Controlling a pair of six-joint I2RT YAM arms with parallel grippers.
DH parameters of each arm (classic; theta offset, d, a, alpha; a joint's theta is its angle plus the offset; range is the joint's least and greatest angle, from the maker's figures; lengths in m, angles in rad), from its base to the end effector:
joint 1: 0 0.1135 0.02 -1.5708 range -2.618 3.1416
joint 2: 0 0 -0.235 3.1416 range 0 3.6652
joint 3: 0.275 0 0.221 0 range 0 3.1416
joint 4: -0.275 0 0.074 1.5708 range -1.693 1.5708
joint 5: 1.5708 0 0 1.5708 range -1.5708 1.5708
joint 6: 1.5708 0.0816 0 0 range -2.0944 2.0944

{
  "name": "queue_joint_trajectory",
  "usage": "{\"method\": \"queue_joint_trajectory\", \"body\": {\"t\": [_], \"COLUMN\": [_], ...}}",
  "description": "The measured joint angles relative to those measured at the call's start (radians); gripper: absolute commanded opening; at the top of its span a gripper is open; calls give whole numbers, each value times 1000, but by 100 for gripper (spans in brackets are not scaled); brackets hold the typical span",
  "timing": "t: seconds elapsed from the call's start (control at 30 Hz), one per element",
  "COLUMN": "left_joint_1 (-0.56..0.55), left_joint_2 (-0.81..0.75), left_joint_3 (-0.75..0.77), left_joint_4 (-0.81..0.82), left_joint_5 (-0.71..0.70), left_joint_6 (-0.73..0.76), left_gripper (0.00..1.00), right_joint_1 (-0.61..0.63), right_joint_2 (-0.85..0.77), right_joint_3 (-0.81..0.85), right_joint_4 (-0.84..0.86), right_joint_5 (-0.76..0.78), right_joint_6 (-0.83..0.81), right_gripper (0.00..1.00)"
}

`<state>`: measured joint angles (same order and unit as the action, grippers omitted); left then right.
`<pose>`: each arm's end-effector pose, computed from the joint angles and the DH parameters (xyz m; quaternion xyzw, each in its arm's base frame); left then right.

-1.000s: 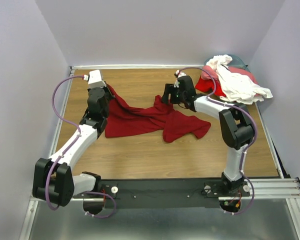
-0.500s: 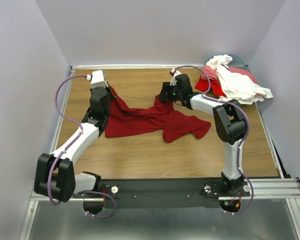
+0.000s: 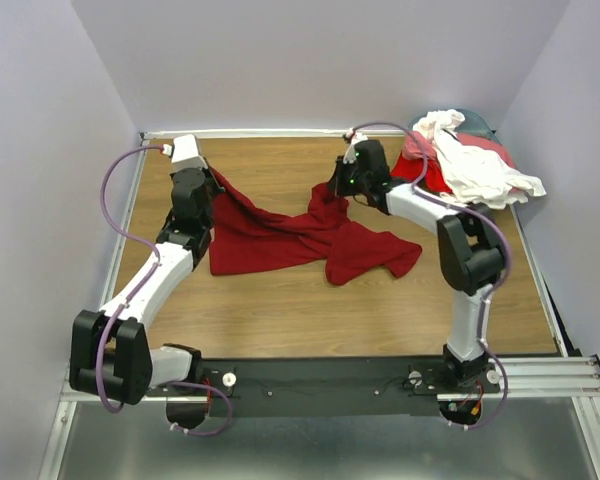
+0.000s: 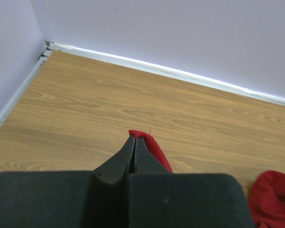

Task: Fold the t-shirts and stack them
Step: Flatten the tshirt out

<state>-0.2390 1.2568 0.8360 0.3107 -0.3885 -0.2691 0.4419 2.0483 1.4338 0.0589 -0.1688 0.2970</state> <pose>0.3131 -0.0445 0.2885 -0.1398 0.7289 -0.0253 0.6697 0.4168 0.2124 0.1672 -0.1039 0.8656 0.2436 0.4251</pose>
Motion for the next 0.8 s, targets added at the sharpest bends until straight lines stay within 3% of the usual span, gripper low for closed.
{"method": "queue_joint_trajectory", "body": {"t": [0.33,0.6,0.63,0.8], "left_joint_1": [66,74,75,76], "left_joint_2": [-158,-311,-336,-379], "left_joint_3": [70,74,62,-32], "left_joint_4": [-14,-9,-3,26], "left_joint_5": [-34,-76,-76,-66], "left_joint_6": [47,62,61,28], "left_gripper": [0,0,0,0], "right_joint_1": [-85,-77,-77,-77], "right_joint_2": [-588,-945,-983,-1148], "right_joint_3": [-43,-161,-185,-406], "right_joint_4": [-16,-24,-23,-12], "right_joint_5": [209,340,346,366], "right_joint_6": [-88,-144,-143,-99], "right_gripper": [1,1,5,78]}}
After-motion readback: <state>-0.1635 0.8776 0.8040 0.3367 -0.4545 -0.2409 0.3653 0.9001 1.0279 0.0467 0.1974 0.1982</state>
